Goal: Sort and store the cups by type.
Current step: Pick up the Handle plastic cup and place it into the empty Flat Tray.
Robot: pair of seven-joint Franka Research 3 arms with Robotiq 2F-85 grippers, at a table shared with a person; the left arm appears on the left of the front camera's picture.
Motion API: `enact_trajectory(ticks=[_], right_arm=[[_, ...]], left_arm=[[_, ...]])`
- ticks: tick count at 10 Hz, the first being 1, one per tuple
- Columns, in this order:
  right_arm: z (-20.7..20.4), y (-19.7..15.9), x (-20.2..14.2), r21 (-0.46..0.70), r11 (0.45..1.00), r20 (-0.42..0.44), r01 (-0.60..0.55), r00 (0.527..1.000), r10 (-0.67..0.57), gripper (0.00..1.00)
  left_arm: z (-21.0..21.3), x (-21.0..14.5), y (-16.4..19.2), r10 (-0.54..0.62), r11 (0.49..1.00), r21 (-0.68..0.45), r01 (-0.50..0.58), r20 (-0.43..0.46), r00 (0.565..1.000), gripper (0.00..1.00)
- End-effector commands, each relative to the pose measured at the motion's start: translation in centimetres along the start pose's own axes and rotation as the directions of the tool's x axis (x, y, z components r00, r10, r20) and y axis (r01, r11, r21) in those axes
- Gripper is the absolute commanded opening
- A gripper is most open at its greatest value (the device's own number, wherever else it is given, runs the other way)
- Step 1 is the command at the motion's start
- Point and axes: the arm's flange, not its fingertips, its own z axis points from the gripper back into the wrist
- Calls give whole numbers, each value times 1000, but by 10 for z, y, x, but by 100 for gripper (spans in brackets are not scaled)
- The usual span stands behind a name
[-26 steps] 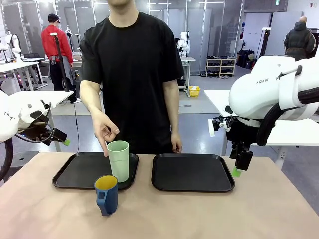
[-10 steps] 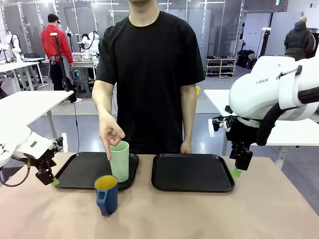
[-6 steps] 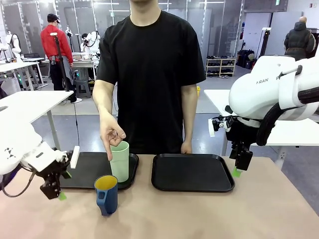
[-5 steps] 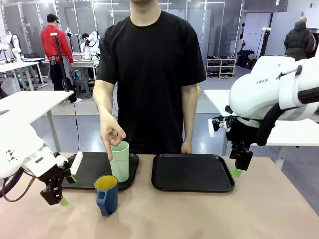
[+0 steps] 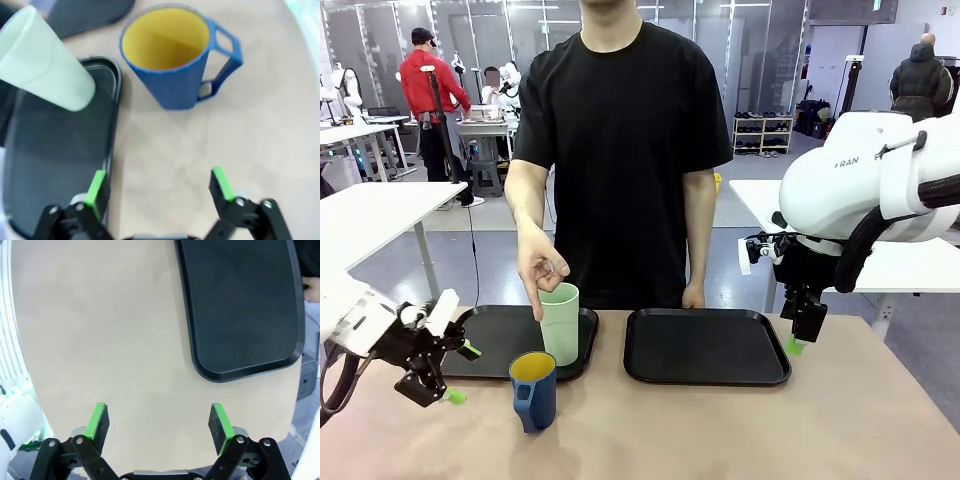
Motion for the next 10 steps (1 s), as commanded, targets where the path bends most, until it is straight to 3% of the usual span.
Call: enact_trajectory(ticks=[1, 3, 5, 8, 10], right_arm=[[1, 0, -1, -7, 1000, 0, -4, 1000, 4, 100], [1, 0, -1, -7, 1000, 0, -4, 1000, 4, 100], [1, 0, -1, -7, 1000, 0, -4, 1000, 4, 100], [1, 0, -1, -7, 1000, 0, -4, 1000, 4, 100], [1, 0, -1, -7, 1000, 0, -4, 1000, 4, 100]], left_arm=[[-23, -26, 15, 15, 1000, -28, -9, 204, 979, 100], [-26, -37, 16, 55, 997, -64, -30, 426, 903, 100], [-35, -44, 17, 60, 996, -84, -18, 530, 846, 100], [-45, -41, 16, 80, 997, -66, -51, 565, 821, 100], [-36, -44, 5, 93, 995, -88, -54, 548, 831, 100]])
